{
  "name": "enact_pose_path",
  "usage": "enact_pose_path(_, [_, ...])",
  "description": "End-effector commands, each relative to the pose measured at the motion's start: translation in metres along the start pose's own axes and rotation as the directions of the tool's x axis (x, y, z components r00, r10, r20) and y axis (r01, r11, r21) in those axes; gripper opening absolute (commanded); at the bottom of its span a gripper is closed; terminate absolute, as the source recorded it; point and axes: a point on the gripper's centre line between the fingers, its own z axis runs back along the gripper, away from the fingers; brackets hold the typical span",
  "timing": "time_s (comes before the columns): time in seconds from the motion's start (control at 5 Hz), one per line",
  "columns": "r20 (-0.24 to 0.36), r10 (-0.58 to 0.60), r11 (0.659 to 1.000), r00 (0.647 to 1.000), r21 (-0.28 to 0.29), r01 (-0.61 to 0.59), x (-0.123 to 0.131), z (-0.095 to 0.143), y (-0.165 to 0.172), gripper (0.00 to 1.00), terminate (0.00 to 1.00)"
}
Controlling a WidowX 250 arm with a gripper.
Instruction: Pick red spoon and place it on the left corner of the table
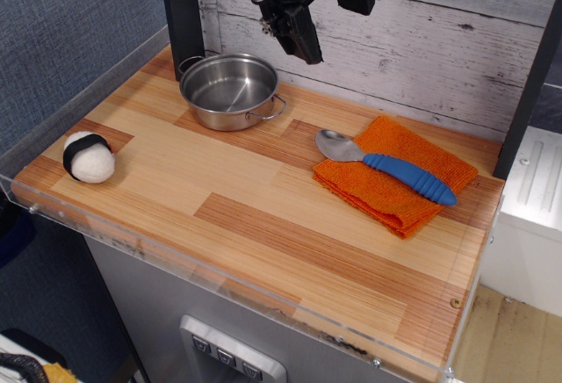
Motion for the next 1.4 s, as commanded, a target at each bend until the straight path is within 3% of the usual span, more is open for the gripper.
enact_pose_path(0.0, [0.0,0.0,1.0,1.0,0.0,0.0,0.0,0.0,0.0,1.0,0.0])
enact_pose_path(0.4, [-0.016,-0.04,0.999,0.999,-0.031,0.04,-0.023,-0.014,-0.032,1.0,0.0])
enact_pose_path(0.6, [-0.033,-0.062,0.998,0.998,-0.006,0.062,-0.035,-0.029,-0.037,1.0,0.0])
enact_pose_path(1.2, [0.028,-0.109,0.99,0.994,0.089,0.106,-0.052,-0.077,-0.038,1.0,0.0])
